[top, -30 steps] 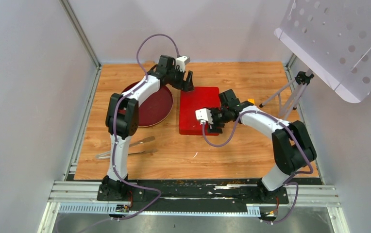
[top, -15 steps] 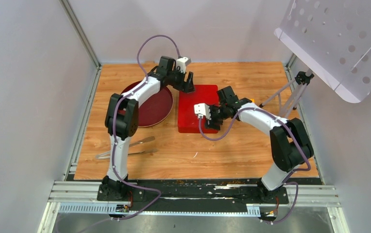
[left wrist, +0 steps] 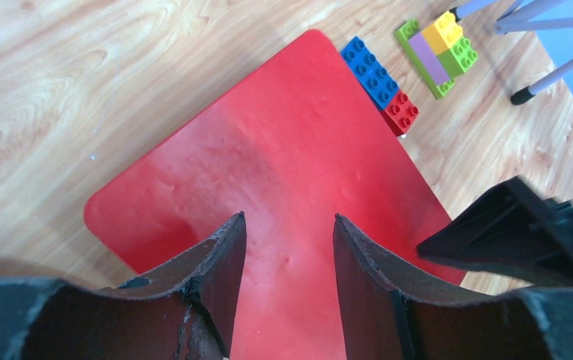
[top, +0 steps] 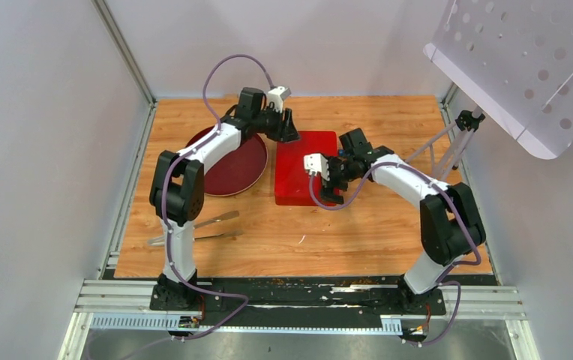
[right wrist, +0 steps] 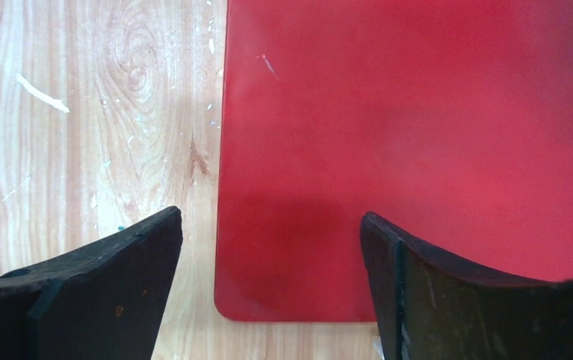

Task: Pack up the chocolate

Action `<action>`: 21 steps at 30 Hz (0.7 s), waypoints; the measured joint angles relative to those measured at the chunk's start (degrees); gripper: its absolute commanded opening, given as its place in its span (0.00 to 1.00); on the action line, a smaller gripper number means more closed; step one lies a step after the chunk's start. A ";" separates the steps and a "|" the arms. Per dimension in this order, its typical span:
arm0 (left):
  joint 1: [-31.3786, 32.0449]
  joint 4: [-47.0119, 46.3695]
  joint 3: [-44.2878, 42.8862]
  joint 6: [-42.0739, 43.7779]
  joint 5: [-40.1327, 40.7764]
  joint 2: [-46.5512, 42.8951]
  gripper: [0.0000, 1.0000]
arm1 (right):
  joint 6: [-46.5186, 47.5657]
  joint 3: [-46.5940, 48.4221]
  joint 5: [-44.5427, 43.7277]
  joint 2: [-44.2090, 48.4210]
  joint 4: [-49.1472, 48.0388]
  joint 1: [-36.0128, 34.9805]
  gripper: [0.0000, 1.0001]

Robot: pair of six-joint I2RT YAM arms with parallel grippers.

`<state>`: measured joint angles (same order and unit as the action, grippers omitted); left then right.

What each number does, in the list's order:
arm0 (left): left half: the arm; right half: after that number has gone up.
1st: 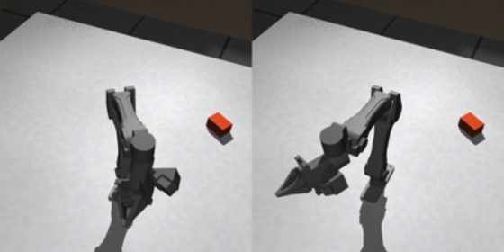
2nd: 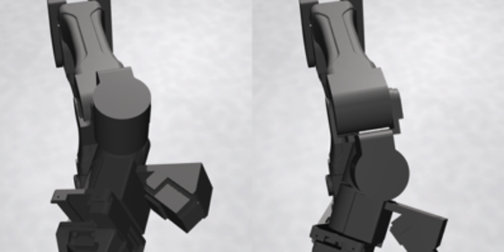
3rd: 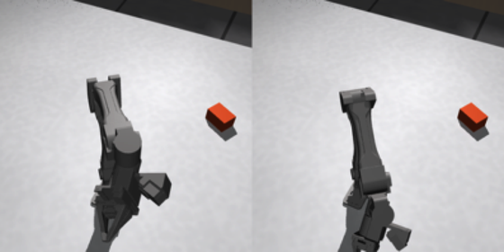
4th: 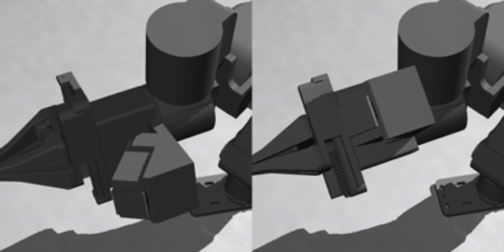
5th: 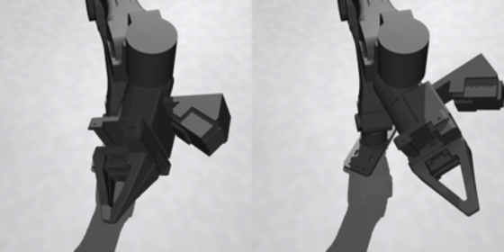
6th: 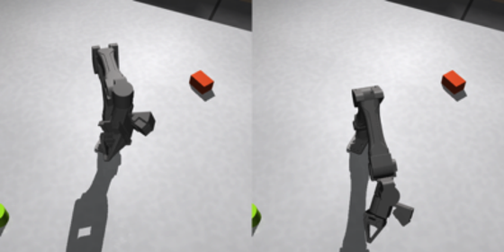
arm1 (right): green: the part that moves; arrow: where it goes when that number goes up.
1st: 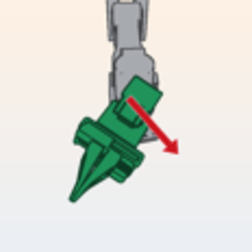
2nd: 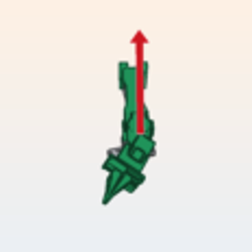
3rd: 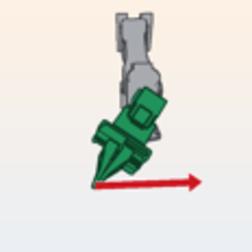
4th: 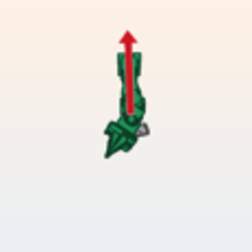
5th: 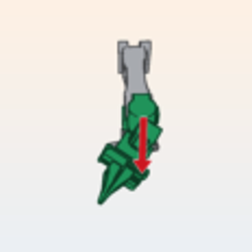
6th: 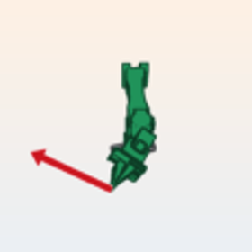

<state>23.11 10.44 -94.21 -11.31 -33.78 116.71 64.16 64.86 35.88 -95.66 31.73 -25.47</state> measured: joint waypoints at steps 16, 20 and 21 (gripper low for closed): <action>-1.49 -1.36 -1.05 -2.86 -0.55 2.82 0.26 | -34.73 24.50 11.43 -10.25 -9.42 13.33 0.00; -1.75 -1.09 -1.11 -3.67 1.51 4.00 0.19 | -46.84 26.34 10.80 -19.04 -16.72 14.32 0.00; -1.77 -0.83 -1.11 -3.85 2.56 4.57 0.18 | -49.11 26.43 10.08 -21.38 -18.18 14.29 0.00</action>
<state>21.34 9.61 -95.33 -15.16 -31.22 121.27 15.05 91.29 45.95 -117.03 13.54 -11.18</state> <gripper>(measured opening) 0.211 0.009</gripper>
